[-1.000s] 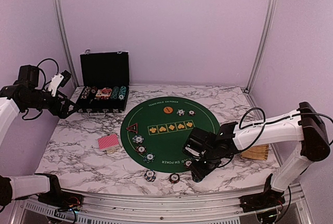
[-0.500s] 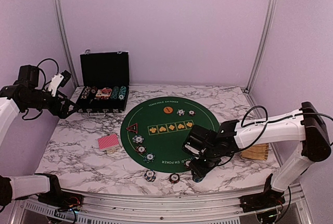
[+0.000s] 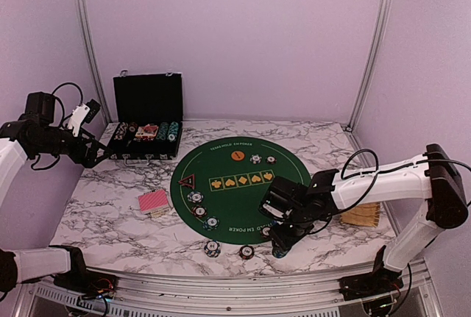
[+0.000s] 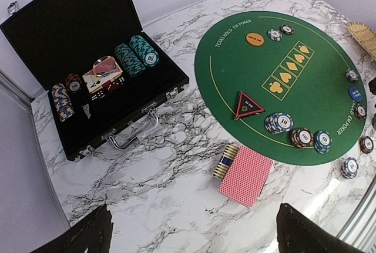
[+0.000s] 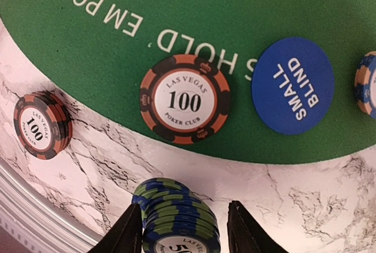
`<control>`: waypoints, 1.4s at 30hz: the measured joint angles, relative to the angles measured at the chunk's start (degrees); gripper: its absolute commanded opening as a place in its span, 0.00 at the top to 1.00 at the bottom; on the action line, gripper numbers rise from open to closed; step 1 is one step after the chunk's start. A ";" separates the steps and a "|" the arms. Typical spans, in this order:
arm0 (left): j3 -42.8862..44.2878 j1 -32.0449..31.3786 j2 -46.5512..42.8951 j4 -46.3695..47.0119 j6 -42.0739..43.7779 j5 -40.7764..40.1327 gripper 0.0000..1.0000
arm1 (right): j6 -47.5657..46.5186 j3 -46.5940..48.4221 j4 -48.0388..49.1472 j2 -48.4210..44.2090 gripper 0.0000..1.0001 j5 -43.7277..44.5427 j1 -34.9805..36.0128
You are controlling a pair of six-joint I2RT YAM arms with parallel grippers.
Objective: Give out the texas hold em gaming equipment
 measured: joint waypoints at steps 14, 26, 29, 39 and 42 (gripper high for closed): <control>0.00 0.00 0.00 0.02 0.09 0.00 0.01 | -0.74 -0.39 -0.17 0.00 0.45 -0.44 -0.09; -0.02 0.00 -0.02 0.02 0.09 0.00 0.01 | -0.72 -0.39 -0.94 -1.09 0.51 -0.50 -0.09; 0.00 0.00 -0.13 0.00 0.11 0.02 0.01 | -0.74 -0.39 -1.33 -1.18 0.44 -0.50 -0.09; 0.00 0.00 -0.17 0.02 0.11 0.02 0.01 | -0.76 -0.68 -1.36 -1.18 0.53 -0.50 -0.09; 0.00 0.00 -0.17 0.02 0.09 0.02 0.01 | -0.74 -0.68 -1.40 -1.18 0.58 -0.50 -0.09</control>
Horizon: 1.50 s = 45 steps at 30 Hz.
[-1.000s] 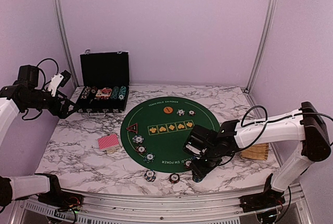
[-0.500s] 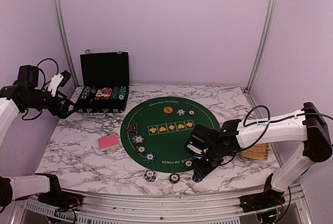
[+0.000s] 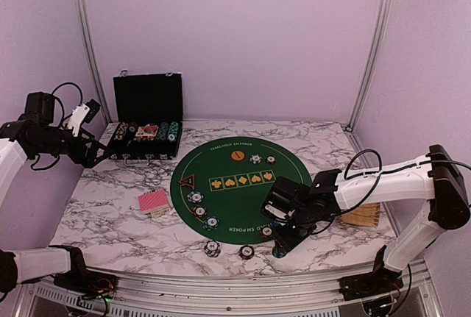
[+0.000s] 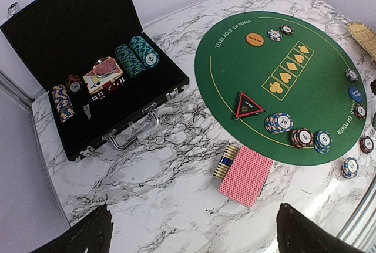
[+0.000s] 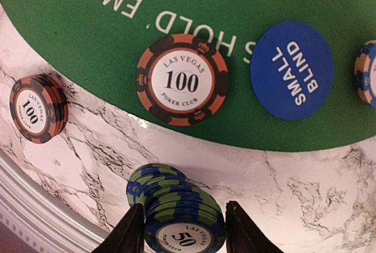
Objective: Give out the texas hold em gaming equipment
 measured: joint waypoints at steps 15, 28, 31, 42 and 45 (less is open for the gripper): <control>0.00 0.00 0.00 0.00 0.00 0.00 0.01 | -0.02 1.46 -2.34 -1.03 0.84 0.00 0.00; 0.00 0.00 0.00 -0.02 0.00 0.02 0.01 | -1.51 10.82 -7.45 -1.79 0.84 1.27 -0.68; 0.00 0.00 0.00 0.00 -0.02 0.02 0.01 | -3.15 16.37 -8.55 0.94 0.84 2.93 -3.32; 0.00 0.00 -0.15 -0.02 -0.04 0.02 0.01 | -12.00 40.59 -6.64 19.74 0.84 7.10 -18.53; 0.00 0.00 -0.17 -0.02 -0.17 0.02 0.01 | -13.44 49.13 -6.32 27.41 0.84 7.89 -20.65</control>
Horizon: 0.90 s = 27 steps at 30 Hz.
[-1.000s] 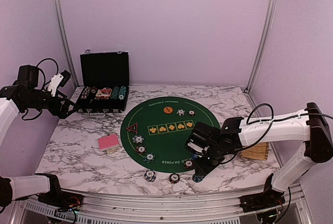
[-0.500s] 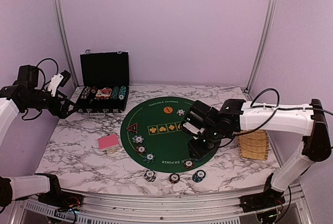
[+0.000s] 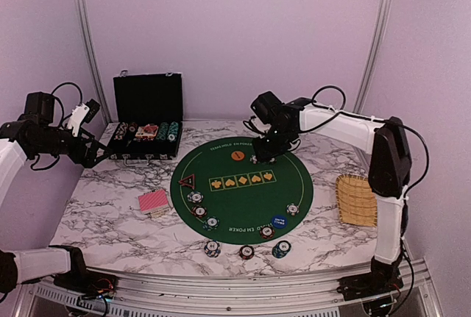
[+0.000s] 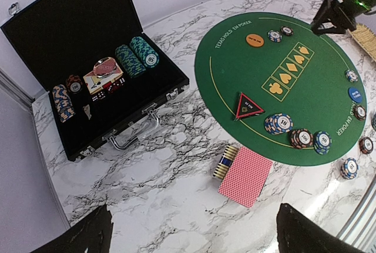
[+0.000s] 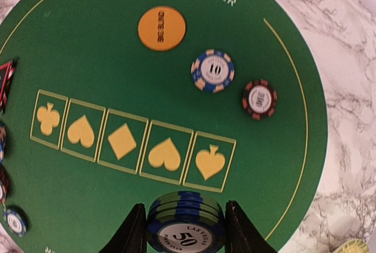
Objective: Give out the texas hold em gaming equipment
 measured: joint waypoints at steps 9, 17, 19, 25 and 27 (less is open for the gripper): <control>0.00 0.00 -0.20 -0.04 -0.02 -0.02 0.01 | -1.73 28.98 -1.44 20.96 0.83 1.77 -2.51; 0.00 0.00 -0.20 -0.07 -0.02 -0.02 0.01 | -1.81 31.10 -1.44 24.00 0.83 2.86 -7.02; 0.00 0.00 -0.20 -0.09 -0.02 -0.04 0.01 | -1.88 31.10 -1.40 24.39 0.83 3.32 -7.80; 0.00 0.00 -0.20 -0.15 0.00 -0.07 0.01 | -2.12 31.10 -0.63 25.86 0.83 3.85 -9.25; 0.00 0.00 -0.20 -0.17 -0.02 -0.07 0.01 | -2.25 31.10 -0.26 26.71 0.83 3.76 -9.22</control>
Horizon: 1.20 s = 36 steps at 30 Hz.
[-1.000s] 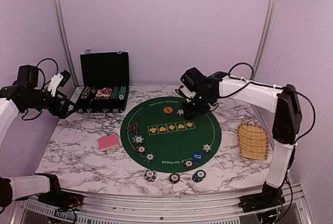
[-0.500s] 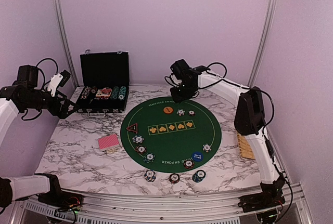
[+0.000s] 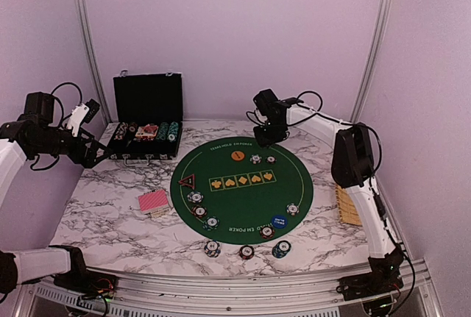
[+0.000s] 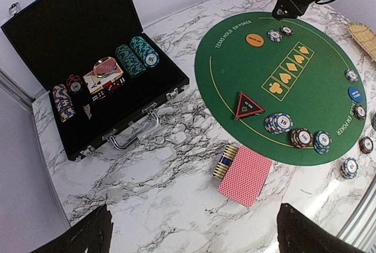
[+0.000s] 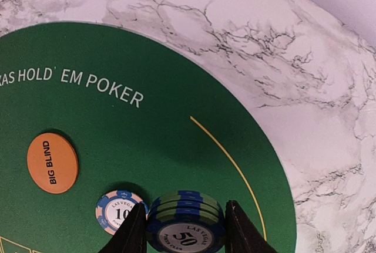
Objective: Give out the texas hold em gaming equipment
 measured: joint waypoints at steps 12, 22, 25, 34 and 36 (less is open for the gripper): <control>0.00 0.00 0.00 -0.26 0.04 -0.42 0.01 | -0.20 -0.02 1.29 3.23 0.84 -0.33 0.02; 0.00 0.00 0.00 -0.28 0.04 -0.42 0.01 | -0.90 -5.46 1.77 -0.55 0.84 0.68 -0.61; 0.00 0.00 -0.04 -0.28 0.04 -0.42 0.01 | -1.29 -10.08 1.97 -4.87 0.84 1.20 -1.11; 0.02 0.00 -0.22 -0.31 0.04 -0.39 0.01 | -2.05 -22.64 4.81 -14.27 0.85 2.38 -2.08; 0.02 0.00 -0.22 -0.31 0.04 -0.39 0.01 | -2.05 -25.46 5.66 -14.62 0.85 2.27 -2.29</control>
